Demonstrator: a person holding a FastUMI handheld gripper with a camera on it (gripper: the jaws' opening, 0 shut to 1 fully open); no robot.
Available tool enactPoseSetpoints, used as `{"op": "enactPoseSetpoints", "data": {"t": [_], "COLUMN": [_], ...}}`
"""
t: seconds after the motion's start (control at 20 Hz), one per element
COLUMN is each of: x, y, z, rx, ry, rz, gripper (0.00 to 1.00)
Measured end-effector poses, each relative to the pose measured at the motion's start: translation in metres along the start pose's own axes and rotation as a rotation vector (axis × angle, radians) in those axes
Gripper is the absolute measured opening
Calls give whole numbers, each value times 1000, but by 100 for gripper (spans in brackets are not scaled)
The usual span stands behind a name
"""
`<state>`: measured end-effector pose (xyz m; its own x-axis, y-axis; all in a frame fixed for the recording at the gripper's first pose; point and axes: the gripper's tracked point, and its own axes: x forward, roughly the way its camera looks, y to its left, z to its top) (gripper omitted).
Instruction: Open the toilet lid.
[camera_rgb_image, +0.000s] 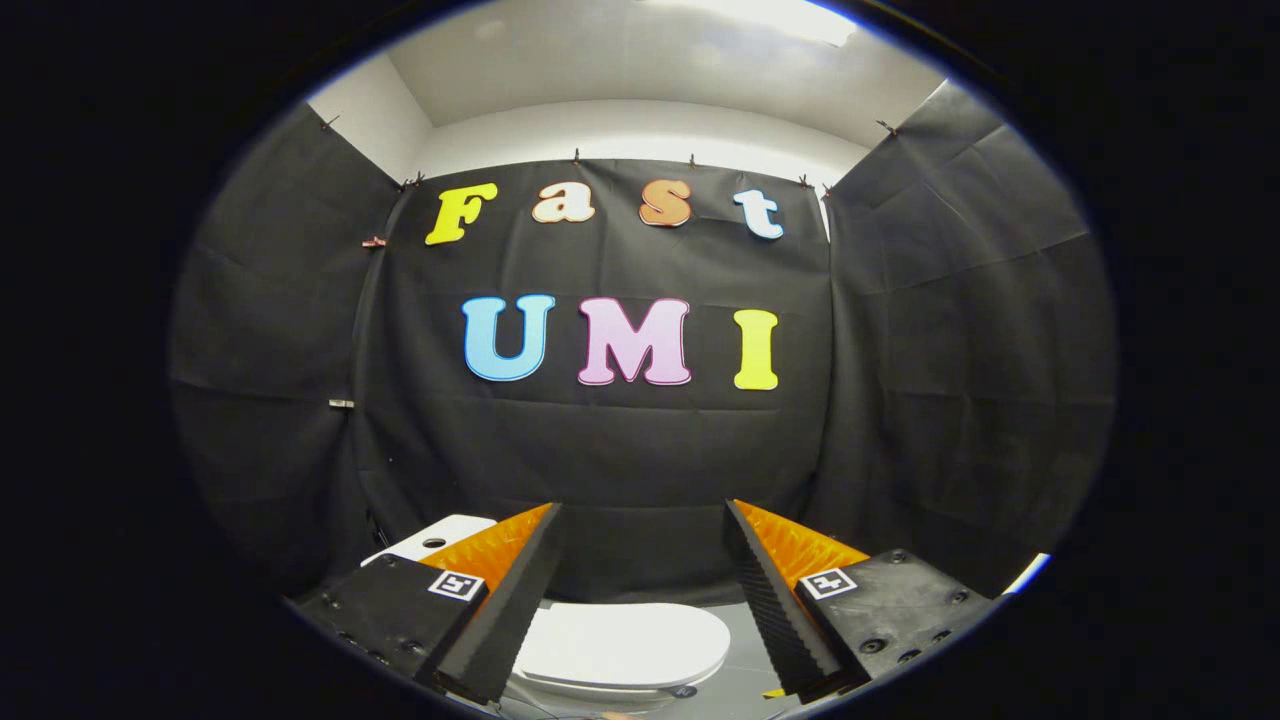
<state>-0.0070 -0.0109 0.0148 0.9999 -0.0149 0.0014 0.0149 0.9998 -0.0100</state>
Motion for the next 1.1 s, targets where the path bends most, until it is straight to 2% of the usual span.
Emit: {"op": "enactPoseSetpoints", "data": {"t": [0.35, 0.6, 0.85, 1.1], "x": [-3, 0, 10, 30], "y": [-10, -22, -37, -65], "z": [-7, -14, -45, -110], "rx": [-14, 14, 151, 332], "ry": [34, 39, 81, 159], "rz": [-1, -31, -26, -28], "gripper": [99, 99, 99, 99]}}
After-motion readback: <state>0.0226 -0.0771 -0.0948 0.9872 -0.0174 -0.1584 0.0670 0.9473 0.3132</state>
